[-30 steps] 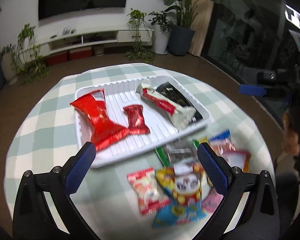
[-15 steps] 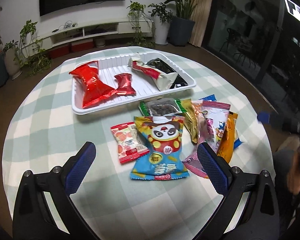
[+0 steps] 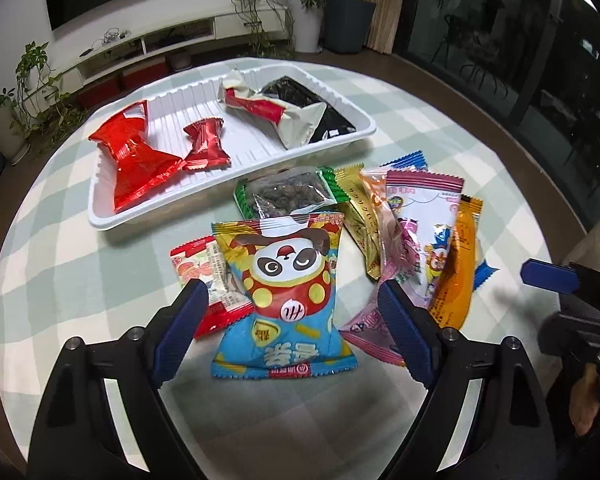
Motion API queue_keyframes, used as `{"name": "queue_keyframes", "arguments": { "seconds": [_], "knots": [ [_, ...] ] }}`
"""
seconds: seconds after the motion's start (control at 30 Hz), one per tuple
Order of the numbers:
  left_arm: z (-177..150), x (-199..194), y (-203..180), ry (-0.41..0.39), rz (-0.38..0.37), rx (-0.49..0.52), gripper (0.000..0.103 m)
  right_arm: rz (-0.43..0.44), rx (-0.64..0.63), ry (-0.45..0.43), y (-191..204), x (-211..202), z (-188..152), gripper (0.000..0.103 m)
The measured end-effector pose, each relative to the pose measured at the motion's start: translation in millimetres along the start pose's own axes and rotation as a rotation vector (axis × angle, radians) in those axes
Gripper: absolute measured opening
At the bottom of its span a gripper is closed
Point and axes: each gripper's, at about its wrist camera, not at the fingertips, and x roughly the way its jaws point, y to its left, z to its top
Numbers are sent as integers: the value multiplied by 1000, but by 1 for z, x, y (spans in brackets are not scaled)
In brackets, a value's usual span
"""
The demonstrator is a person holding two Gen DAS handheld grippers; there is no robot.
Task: Organize snacks
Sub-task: 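Open both grippers and withdraw them from the tray, then grasp the yellow-and-blue panda-face bag with the left gripper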
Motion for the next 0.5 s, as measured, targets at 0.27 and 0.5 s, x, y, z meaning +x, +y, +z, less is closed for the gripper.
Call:
{"name": "queue_keyframes", "arguments": {
  "seconds": [0.27, 0.5],
  "knots": [
    [8, 26, 0, 67, 39, 19, 74, 8, 7, 4, -3, 1, -1, 89],
    [12, 34, -2, 79, 88, 53, 64, 8, 6, 12, -1, 2, -3, 88]
  ]
}}
